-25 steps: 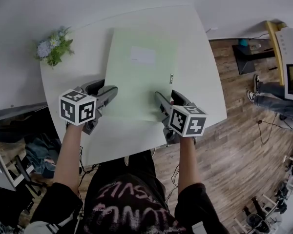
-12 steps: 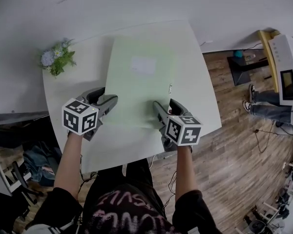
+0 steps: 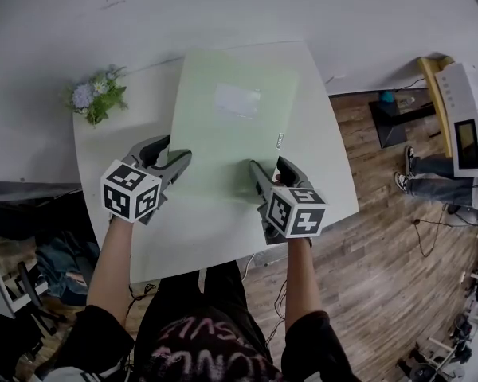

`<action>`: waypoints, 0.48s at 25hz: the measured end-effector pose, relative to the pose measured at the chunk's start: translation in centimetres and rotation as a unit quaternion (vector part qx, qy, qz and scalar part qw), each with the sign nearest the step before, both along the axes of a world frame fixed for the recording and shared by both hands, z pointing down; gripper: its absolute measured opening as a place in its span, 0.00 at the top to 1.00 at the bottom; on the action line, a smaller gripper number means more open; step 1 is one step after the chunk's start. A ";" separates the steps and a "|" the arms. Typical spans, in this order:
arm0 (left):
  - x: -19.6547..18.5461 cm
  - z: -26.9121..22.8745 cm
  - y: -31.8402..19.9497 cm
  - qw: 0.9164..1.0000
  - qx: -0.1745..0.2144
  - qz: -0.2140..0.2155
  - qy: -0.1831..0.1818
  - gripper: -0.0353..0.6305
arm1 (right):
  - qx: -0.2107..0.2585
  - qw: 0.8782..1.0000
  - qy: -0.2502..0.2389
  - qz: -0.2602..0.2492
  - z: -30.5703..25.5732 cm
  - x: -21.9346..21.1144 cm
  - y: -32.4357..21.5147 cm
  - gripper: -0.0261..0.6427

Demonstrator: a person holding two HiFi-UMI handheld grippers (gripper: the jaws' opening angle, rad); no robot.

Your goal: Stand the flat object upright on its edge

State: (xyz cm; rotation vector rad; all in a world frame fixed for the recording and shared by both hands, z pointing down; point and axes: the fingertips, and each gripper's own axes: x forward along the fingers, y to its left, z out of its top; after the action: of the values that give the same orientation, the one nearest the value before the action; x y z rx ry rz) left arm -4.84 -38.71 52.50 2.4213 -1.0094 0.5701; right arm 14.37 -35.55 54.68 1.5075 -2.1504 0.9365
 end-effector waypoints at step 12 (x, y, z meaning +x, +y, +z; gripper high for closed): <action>0.1 -2.1 -2.1 0.996 0.089 -0.005 0.001 0.56 | 0.060 0.998 0.018 -0.002 -1.8 0.0 -2.4 0.56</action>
State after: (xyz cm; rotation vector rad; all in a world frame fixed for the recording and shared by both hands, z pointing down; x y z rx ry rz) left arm -4.77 -40.85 50.39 2.5684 -1.1118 0.4923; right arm 14.37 -37.97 52.90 1.5619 -2.2191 0.7851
